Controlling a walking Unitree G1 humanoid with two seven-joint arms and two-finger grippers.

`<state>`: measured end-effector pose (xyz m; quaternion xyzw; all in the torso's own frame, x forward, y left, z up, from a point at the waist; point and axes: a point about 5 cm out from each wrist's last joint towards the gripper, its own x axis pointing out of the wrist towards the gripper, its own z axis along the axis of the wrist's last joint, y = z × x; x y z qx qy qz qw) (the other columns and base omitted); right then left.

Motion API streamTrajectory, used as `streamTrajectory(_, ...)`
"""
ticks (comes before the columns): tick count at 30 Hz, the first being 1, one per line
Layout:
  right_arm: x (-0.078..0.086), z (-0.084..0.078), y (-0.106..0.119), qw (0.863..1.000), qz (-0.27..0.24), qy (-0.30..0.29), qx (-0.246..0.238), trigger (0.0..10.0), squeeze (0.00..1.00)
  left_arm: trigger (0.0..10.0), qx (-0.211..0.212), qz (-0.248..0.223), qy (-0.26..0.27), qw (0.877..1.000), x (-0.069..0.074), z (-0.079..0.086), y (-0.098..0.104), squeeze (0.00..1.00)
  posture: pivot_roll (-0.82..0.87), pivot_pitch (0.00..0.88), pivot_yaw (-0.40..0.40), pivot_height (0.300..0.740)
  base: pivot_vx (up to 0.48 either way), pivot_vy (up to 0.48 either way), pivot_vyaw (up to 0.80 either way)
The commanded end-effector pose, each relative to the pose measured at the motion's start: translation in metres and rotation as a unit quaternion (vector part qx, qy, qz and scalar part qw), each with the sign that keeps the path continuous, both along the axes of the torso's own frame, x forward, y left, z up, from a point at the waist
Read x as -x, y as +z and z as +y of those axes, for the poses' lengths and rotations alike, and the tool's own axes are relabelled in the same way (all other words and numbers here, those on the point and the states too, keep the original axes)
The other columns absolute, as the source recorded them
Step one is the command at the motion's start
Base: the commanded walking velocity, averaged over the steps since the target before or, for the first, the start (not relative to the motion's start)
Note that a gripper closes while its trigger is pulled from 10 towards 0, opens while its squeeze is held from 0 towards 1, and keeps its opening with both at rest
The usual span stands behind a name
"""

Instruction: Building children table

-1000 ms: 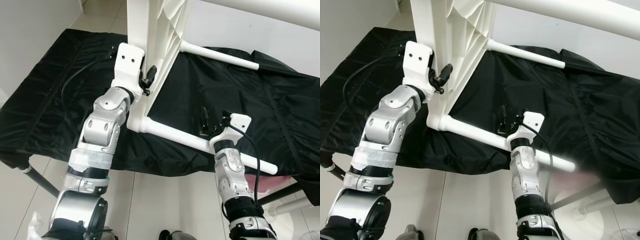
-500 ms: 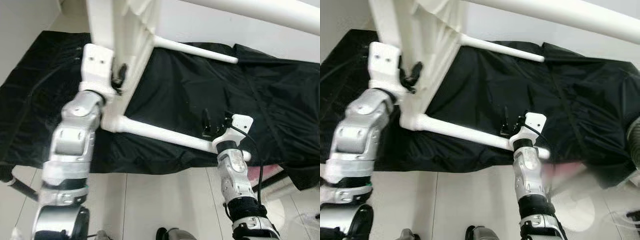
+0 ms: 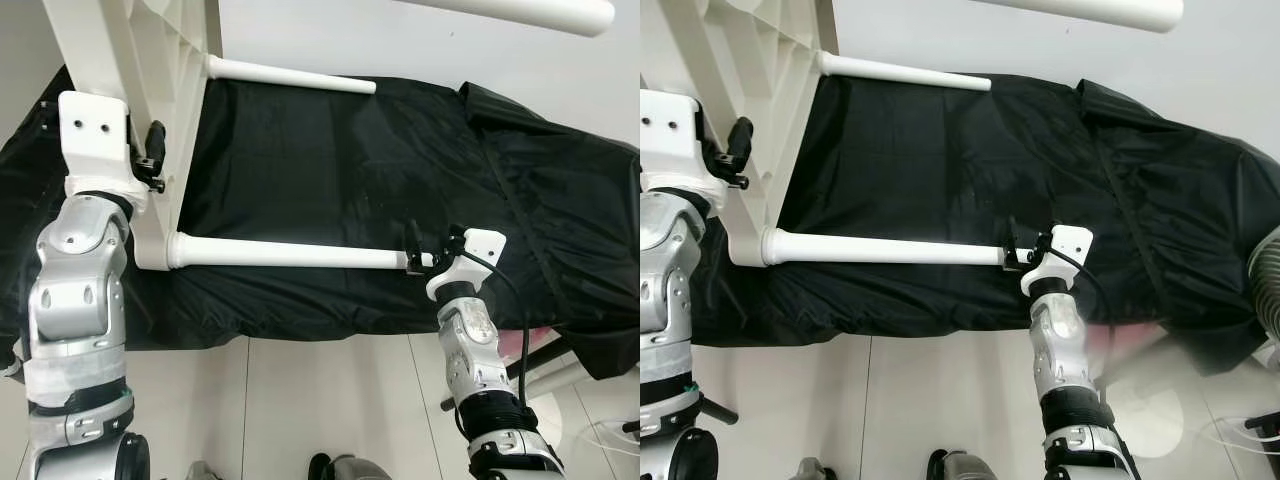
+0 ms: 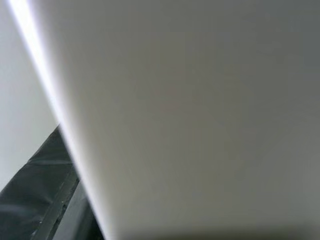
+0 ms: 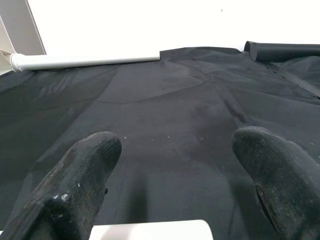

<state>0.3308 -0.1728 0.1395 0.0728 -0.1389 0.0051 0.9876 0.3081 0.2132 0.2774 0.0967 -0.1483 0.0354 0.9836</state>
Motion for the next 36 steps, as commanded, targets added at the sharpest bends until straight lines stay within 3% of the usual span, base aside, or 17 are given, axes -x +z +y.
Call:
streamTrajectory(1,0.0,-0.004,-0.004,1.0,0.008,-0.003,0.005,10.0,0.0,0.0,0.023,0.005,0.055,0.998,0.004,0.01,-0.011,0.0,0.08,0.132,-0.12,0.74,0.0,0.0,0.0)
streamTrajectory(4,0.0,-0.005,-0.004,1.0,0.009,-0.001,0.009,10.0,0.0,0.0,0.019,-0.004,0.012,1.0,0.01,0.001,-0.011,0.0,0.07,0.133,-0.118,0.74,0.0,0.0,0.0)
streamTrajectory(11,0.0,-0.007,-0.005,1.0,0.011,-0.003,0.011,10.0,0.0,0.0,0.008,-0.022,-0.027,0.999,0.016,-0.007,-0.006,0.0,0.08,0.134,-0.118,0.74,0.0,0.0,0.0)
streamTrajectory(12,0.0,-0.007,-0.006,1.0,0.011,-0.003,0.012,10.0,0.0,2.2,-0.005,-0.029,-0.046,0.999,0.018,-0.011,-0.003,0.0,0.08,0.134,-0.117,0.74,0.0,0.0,0.0)
streamTrajectory(13,0.0,-0.007,-0.006,1.0,0.011,-0.003,0.013,10.0,0.0,10.0,-0.014,-0.031,-0.061,0.998,0.02,-0.014,-0.001,0.0,0.08,0.133,-0.115,0.74,0.0,0.0,0.0)
streamTrajectory(16,0.0,-0.007,-0.006,1.0,0.012,-0.003,0.014,10.0,0.0,10.0,-0.04,-0.043,-0.087,0.994,0.024,-0.02,0.003,0.0,0.08,0.133,-0.114,0.74,0.0,0.0,0.0)
streamTrajectory(19,-0.001,-0.007,-0.007,1.0,0.012,-0.003,0.014,10.0,0.0,10.0,-0.032,-0.051,-0.117,0.991,0.027,-0.025,0.005,0.0,0.08,0.131,-0.112,0.74,0.0,0.0,0.0)
streamTrajectory(20,-0.001,-0.007,-0.007,1.0,0.012,-0.003,0.014,10.0,0.0,10.0,-0.027,-0.053,-0.127,0.99,0.028,-0.027,0.005,0.05,0.08,0.13,-0.112,0.74,0.0,0.0,0.0)
streamTrajectory(21,-0.001,-0.007,-0.007,1.0,0.012,-0.003,0.014,10.0,0.0,10.0,-0.017,-0.053,-0.137,0.989,0.029,-0.029,0.005,1.0,0.08,0.13,-0.112,0.74,0.0,0.0,0.0)
streamTrajectory(28,-0.002,-0.005,-0.007,1.0,0.011,-0.001,0.011,10.0,0.0,10.0,0.017,-0.055,-0.187,0.981,0.033,-0.036,0.009,1.0,0.09,0.126,-0.107,0.74,0.0,0.0,0.0)
streamTrajectory(29,-0.003,-0.004,-0.007,1.0,0.01,-0.001,0.011,10.0,0.0,10.0,0.02,-0.054,-0.204,0.977,0.035,-0.038,0.009,0.01,0.09,0.126,-0.106,0.74,0.0,0.0,0.0)
streamTrajectory(32,-0.003,-0.003,-0.007,1.0,0.01,0.0,0.012,10.0,0.0,10.0,0.023,-0.056,-0.215,0.975,0.036,-0.04,0.01,0.0,0.09,0.126,-0.106,0.74,0.0,0.0,0.0)
streamTrajectory(34,-0.003,-0.002,-0.006,1.0,0.008,0.002,0.013,10.0,0.0,10.0,0.044,-0.058,-0.23,0.971,0.037,-0.041,0.011,0.0,0.1,0.126,-0.105,0.74,0.0,0.0,0.0)
streamTrajectory(35,-0.002,-0.001,-0.006,1.0,0.005,0.003,0.015,10.0,0.0,10.0,0.077,-0.063,-0.242,0.965,0.038,-0.039,0.013,0.0,0.09,0.127,-0.103,0.74,0.0,0.0,0.0)
streamTrajectory(36,-0.002,-0.001,-0.006,1.0,0.005,0.003,0.015,10.0,0.0,10.0,0.077,-0.063,-0.242,0.965,0.038,-0.039,0.013,0.0,0.09,0.127,-0.103,0.74,0.0,0.0,0.0)
